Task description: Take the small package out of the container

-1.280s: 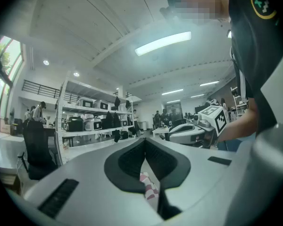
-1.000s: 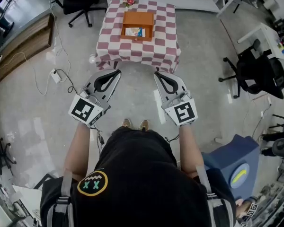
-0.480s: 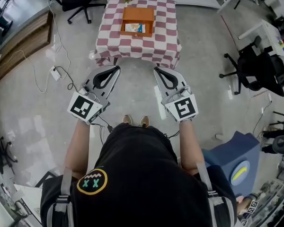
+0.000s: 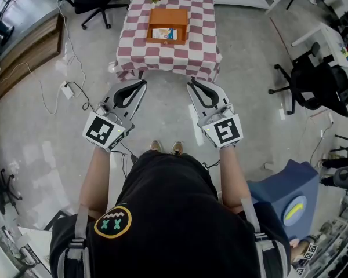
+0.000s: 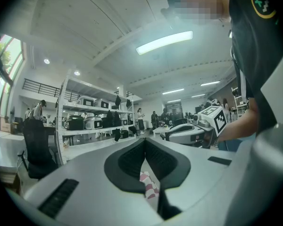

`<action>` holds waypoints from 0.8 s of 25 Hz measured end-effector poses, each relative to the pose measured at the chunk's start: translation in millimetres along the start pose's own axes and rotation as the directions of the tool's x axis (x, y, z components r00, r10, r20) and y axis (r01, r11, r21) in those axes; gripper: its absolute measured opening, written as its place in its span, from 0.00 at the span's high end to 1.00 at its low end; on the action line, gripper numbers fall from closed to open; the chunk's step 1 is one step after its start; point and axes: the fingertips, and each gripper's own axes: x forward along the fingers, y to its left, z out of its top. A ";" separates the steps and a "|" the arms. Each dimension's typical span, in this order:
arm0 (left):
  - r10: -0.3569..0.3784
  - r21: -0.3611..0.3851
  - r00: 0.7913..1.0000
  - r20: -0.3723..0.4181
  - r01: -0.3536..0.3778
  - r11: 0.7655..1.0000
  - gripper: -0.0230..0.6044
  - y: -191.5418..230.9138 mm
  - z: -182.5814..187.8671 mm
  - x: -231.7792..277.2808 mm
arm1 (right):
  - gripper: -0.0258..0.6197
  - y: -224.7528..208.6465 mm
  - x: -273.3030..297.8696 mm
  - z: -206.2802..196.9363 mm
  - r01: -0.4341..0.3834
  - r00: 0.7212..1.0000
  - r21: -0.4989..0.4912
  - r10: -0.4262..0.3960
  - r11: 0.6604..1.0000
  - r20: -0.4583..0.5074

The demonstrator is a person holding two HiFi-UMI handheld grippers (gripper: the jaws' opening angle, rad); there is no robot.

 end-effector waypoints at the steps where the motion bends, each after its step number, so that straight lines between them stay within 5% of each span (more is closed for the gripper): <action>1: -0.001 0.001 1.000 0.000 0.001 1.000 0.94 0.2 0.1 0.5 | 0.86 -0.1 0.3 -0.5 -0.002 1.000 0.002 0.002 1.000 -0.001; 20: 0.005 -0.002 1.000 -0.010 -0.005 1.000 0.94 4.0 -3.6 1.3 | 0.52 -5.2 4.0 -0.6 0.006 1.000 0.012 -0.006 1.000 0.004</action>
